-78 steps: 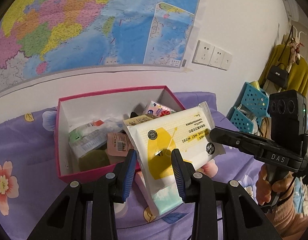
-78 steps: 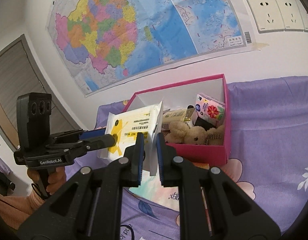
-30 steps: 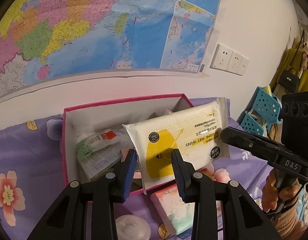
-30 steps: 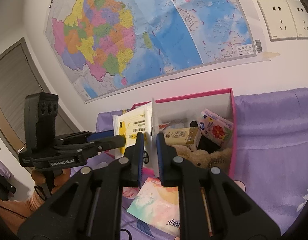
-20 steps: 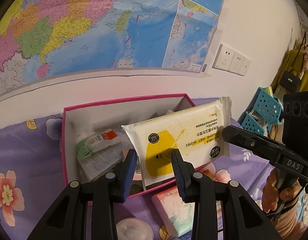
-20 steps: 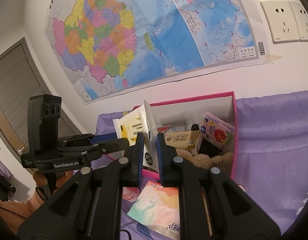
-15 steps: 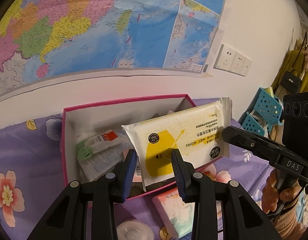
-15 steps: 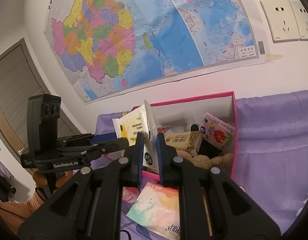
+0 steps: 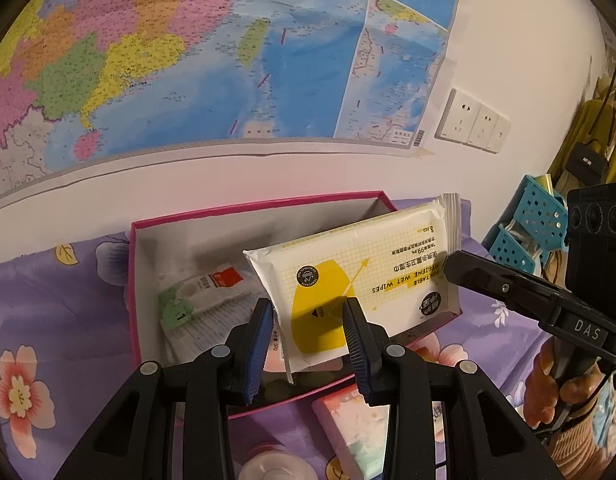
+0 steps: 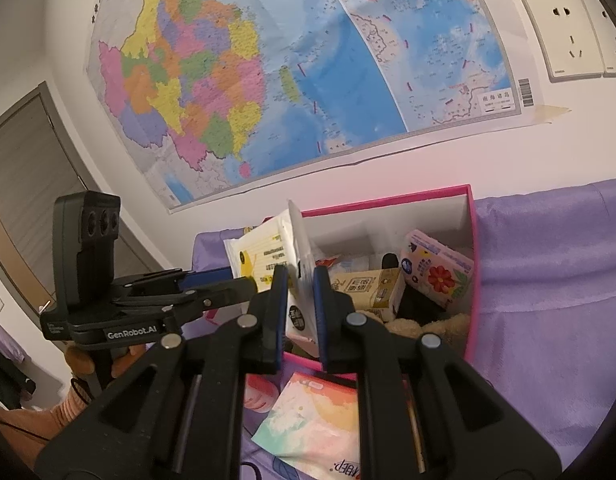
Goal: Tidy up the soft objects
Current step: 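Lower the wet-wipes pack into the pink box with the right tool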
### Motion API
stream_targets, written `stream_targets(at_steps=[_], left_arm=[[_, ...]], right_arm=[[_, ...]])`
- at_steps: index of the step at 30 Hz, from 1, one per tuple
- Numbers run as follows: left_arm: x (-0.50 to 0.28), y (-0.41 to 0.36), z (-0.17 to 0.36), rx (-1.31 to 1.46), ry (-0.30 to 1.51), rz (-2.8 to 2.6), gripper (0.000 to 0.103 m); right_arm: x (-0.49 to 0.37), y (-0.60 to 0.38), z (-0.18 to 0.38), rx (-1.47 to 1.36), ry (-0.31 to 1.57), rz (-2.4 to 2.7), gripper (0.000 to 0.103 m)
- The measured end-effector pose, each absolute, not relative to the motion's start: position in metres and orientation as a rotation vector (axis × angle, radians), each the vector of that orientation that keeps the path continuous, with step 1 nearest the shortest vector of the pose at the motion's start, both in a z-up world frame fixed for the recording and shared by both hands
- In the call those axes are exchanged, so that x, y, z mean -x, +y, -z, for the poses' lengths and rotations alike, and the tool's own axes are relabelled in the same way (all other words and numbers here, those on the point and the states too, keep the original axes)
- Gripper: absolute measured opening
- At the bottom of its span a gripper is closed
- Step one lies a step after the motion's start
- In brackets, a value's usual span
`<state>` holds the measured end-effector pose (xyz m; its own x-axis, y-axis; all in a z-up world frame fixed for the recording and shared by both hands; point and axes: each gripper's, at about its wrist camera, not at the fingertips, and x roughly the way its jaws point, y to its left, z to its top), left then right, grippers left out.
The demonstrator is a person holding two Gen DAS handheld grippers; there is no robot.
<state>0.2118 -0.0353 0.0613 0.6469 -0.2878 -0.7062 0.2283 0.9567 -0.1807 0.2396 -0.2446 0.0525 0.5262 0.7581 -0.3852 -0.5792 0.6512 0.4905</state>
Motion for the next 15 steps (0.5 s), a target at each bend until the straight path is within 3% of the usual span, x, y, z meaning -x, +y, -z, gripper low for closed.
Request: stream_targets(at_steps=[15], left_arm=[[-0.2186,-0.0342,-0.0651,0.057,0.820,0.277,0.035]], right_arm=[[-0.2435,-0.2429,-0.0502,-0.335,0.619,-0.813,0.016]])
